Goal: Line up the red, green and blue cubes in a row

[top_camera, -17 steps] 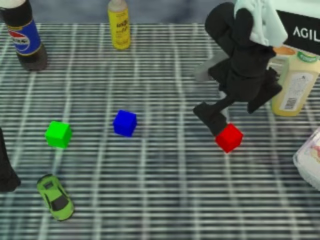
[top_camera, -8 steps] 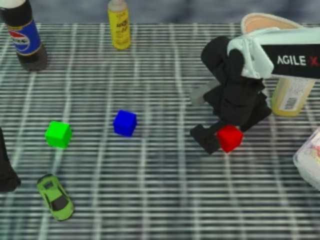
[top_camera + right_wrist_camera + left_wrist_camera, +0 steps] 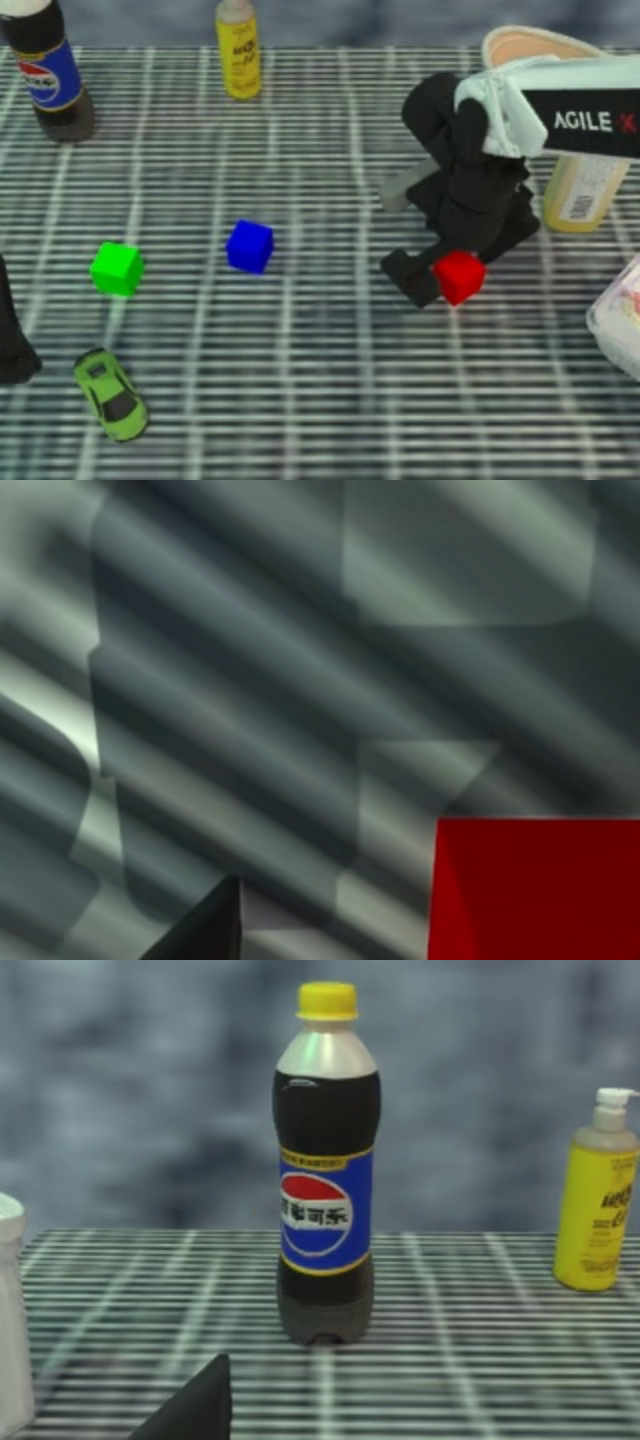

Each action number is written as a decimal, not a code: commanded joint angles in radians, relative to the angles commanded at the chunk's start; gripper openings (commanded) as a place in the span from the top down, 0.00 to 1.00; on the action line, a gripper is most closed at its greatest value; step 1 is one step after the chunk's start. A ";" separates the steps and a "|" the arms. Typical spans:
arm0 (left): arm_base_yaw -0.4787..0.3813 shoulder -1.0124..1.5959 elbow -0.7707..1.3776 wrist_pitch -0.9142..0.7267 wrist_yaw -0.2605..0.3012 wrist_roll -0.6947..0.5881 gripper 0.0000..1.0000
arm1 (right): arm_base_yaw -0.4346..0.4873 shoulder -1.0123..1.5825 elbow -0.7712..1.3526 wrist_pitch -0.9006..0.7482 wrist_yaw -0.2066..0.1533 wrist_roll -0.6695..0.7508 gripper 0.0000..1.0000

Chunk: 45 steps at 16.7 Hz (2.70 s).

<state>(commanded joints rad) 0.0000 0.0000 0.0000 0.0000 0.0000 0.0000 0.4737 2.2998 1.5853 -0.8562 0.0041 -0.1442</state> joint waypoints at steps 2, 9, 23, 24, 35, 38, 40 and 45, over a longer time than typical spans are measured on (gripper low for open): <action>0.000 0.000 0.000 0.000 0.000 0.000 0.00 | 0.000 0.000 0.000 0.000 0.000 0.000 0.53; 0.000 0.000 0.000 0.000 0.000 0.000 0.00 | 0.000 0.000 0.000 0.000 0.000 0.000 1.00; 0.000 0.000 0.000 0.000 0.000 0.000 0.00 | 0.004 -0.087 0.111 -0.176 -0.006 0.004 1.00; 0.000 0.000 0.000 0.000 0.000 0.000 0.00 | 0.005 -0.101 0.132 -0.210 -0.006 0.003 1.00; 0.000 0.000 0.000 0.000 0.000 0.000 0.00 | 0.057 -0.056 0.263 -0.300 -0.002 0.115 1.00; 0.000 0.000 0.000 0.000 0.000 0.000 0.00 | 0.130 0.024 0.411 -0.375 0.004 0.298 1.00; 0.000 0.000 0.000 0.000 0.000 0.000 0.00 | 0.187 0.083 0.520 -0.433 0.008 0.453 1.00; 0.000 0.000 0.000 0.000 0.000 0.000 0.00 | 0.330 0.217 0.781 -0.572 0.019 0.852 1.00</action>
<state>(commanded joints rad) 0.0000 0.0000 0.0000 0.0000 0.0000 0.0000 0.8039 2.5173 2.3664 -1.4280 0.0235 0.7082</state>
